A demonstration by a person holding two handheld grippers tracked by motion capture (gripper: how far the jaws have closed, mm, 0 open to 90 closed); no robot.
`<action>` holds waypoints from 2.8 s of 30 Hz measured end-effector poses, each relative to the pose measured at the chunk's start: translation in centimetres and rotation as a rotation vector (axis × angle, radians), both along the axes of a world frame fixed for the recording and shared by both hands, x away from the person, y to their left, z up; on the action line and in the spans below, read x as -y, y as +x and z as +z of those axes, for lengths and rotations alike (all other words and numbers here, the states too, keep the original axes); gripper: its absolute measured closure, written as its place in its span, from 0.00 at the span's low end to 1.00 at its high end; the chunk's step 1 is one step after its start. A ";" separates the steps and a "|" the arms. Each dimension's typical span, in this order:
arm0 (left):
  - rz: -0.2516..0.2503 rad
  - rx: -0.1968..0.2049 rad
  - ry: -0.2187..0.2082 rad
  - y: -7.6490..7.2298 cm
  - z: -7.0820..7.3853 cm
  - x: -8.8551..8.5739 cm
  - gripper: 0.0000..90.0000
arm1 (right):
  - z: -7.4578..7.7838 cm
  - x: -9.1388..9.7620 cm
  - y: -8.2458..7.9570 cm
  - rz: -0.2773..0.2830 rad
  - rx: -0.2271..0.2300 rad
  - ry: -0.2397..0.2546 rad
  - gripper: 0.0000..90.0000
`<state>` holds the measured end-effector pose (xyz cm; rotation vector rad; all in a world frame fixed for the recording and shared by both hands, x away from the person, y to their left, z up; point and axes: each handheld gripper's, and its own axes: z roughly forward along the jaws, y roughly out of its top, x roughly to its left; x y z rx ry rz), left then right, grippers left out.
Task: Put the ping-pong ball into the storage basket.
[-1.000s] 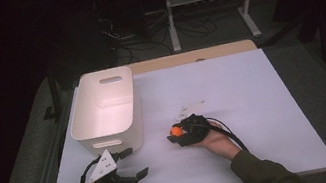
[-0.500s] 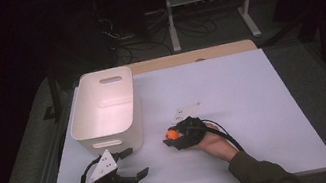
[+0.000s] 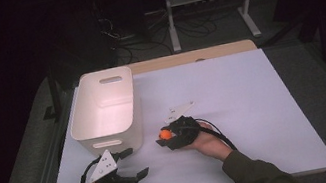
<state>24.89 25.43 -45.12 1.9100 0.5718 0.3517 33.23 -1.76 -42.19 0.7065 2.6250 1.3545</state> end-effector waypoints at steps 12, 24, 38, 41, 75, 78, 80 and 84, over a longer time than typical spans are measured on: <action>0.000 -0.001 0.002 0.0 0.0 0.0 0.16 | 0.2 -0.8 0.1 0.028 -0.007 -0.009 0.55; 0.001 -0.002 0.001 0.0 0.0 0.0 0.16 | 0.7 -1.5 0.1 0.059 -0.014 -0.022 0.55; 0.000 0.002 -0.002 0.0 0.0 0.0 0.16 | 2.5 -2.1 0.6 0.097 -0.004 -0.017 0.55; 0.000 0.001 -0.003 0.0 0.0 0.0 0.16 | 2.8 -2.1 0.6 0.099 -0.002 -0.018 0.55; 0.000 0.001 -0.001 0.0 0.0 0.0 0.16 | 6.6 -1.9 1.4 0.107 0.045 0.004 0.55; 0.001 0.000 -0.005 0.0 0.0 0.0 0.16 | 6.9 -2.0 1.4 0.109 0.047 0.006 0.55; 0.001 0.000 -0.004 0.0 0.0 0.0 0.16 | 7.1 -2.0 1.5 0.109 0.046 0.010 0.55; 0.000 0.001 -0.002 0.0 0.0 0.0 0.16 | 7.5 -2.1 1.6 0.114 0.051 0.010 0.55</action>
